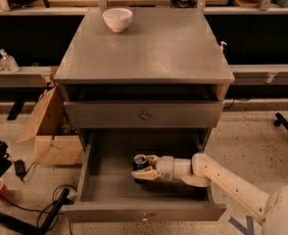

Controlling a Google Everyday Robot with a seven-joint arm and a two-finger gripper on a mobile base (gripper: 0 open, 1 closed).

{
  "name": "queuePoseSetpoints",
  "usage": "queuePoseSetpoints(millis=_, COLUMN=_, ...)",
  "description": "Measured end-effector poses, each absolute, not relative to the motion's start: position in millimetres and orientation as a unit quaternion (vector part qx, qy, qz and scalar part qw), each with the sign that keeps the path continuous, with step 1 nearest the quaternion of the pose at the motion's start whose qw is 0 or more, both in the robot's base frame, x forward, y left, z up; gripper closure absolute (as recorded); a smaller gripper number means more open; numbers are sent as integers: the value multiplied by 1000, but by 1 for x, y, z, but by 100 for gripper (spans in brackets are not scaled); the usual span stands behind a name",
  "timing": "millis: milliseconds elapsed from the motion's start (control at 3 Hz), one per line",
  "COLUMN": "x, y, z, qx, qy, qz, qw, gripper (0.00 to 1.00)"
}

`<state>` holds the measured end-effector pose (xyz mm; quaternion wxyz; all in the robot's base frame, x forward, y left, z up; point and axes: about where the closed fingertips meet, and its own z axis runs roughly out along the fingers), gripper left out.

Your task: Place pepsi can into middle drawer

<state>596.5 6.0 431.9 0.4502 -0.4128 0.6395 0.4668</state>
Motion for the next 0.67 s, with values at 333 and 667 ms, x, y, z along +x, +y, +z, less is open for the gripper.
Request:
queuePoseSetpoints(millis=333, x=596, y=8, z=432, qx=-413, qy=639, qz=468, qw=449, gripper=0)
queuePoseSetpoints(millis=667, x=596, y=9, z=432, qx=-413, qy=639, qz=468, qw=449, gripper=0)
